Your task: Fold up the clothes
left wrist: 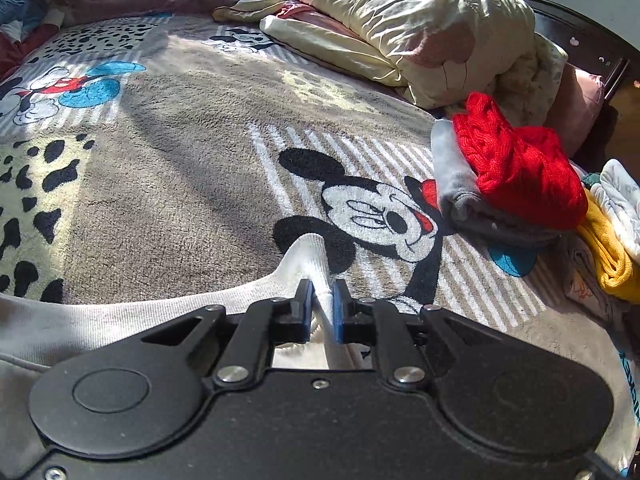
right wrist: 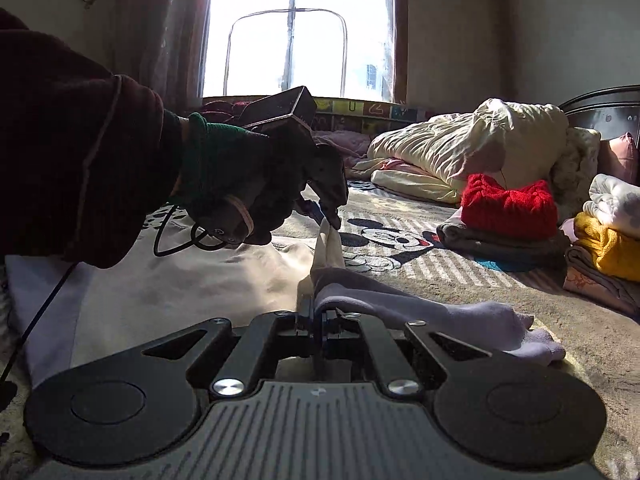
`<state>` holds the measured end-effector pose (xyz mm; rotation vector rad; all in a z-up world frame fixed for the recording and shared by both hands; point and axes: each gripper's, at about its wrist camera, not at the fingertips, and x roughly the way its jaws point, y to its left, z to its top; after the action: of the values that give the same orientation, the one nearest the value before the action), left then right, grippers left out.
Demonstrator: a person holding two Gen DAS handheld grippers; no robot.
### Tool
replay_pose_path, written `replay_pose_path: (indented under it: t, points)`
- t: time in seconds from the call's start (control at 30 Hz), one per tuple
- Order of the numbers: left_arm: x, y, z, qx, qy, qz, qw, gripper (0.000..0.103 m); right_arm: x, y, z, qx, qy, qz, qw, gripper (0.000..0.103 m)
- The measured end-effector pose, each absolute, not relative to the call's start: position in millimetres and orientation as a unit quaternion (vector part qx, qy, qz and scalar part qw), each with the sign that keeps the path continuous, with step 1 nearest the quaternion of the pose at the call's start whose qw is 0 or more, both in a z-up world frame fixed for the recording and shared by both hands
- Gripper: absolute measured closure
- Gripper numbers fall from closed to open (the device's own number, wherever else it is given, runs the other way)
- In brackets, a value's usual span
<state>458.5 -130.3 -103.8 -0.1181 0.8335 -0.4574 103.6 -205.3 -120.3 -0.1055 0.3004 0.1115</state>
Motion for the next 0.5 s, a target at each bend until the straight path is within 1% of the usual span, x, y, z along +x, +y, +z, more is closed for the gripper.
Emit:
replay_pose_path:
  t: [0.27,0.5]
  points:
    - [462,-114,-108,-0.06,0.399,-0.268,0.875,0.094,101,-154,-133,-0.146,0.165,0.073,0.973,0.098]
    - [467,-102,-112,-0.073,0.398,-0.279,0.871,0.094,107,-143,-138,-0.157,0.18,0.087,0.967,0.098]
